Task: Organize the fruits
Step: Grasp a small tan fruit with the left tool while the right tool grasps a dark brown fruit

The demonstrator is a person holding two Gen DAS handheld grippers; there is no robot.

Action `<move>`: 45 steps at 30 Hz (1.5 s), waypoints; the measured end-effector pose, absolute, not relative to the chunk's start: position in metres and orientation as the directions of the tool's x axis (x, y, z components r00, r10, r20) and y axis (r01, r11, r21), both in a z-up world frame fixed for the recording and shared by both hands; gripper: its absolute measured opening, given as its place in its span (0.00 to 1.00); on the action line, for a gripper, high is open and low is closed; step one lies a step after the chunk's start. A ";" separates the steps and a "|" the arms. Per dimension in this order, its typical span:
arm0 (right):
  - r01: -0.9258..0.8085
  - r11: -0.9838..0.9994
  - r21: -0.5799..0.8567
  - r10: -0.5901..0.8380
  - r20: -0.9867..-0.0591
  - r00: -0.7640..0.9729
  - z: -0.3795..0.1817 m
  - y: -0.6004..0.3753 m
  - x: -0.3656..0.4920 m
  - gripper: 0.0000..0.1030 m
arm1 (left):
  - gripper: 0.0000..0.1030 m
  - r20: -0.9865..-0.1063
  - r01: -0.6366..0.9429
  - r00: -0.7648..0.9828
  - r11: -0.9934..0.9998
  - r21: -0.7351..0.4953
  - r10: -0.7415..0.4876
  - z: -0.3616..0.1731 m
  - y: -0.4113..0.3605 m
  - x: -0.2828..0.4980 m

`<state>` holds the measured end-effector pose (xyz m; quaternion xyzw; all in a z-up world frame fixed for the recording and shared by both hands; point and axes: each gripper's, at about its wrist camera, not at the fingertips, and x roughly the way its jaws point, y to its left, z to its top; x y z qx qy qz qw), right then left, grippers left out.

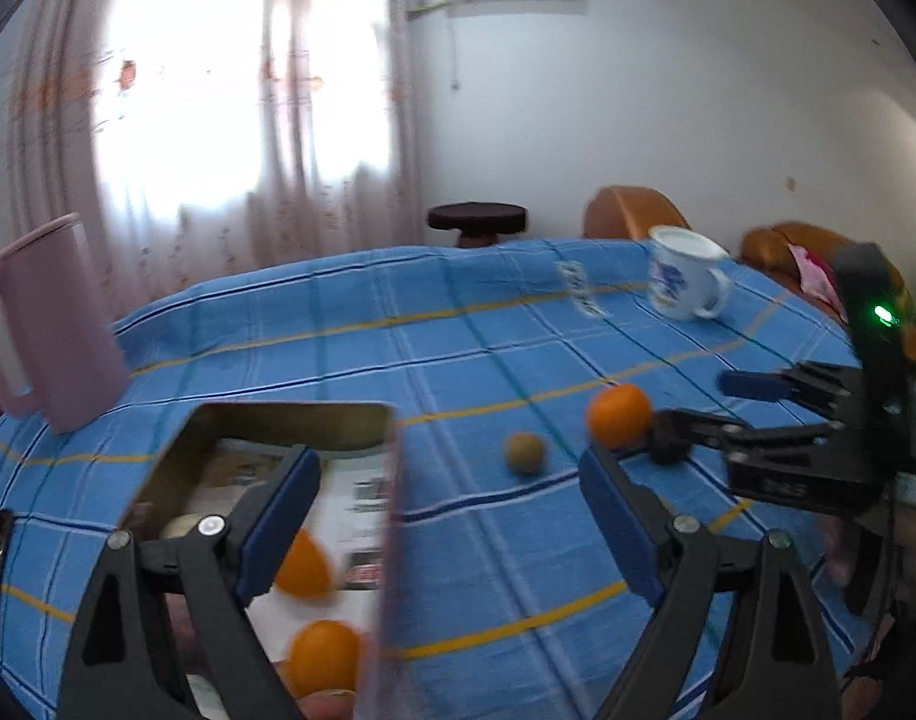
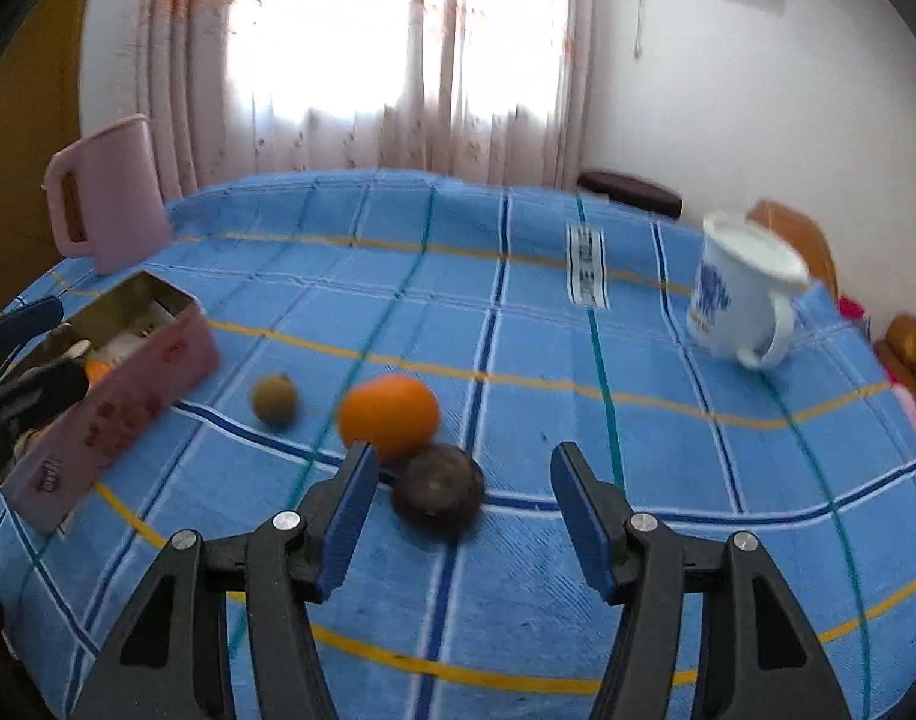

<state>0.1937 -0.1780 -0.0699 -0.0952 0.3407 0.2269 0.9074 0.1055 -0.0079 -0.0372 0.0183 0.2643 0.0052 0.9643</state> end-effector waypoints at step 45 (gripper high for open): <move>-0.422 0.901 0.096 0.381 -0.640 0.668 -0.067 -0.218 0.191 0.40 | 0.29 -0.735 0.237 0.645 0.969 -0.070 -0.210 -0.077 -0.078 0.161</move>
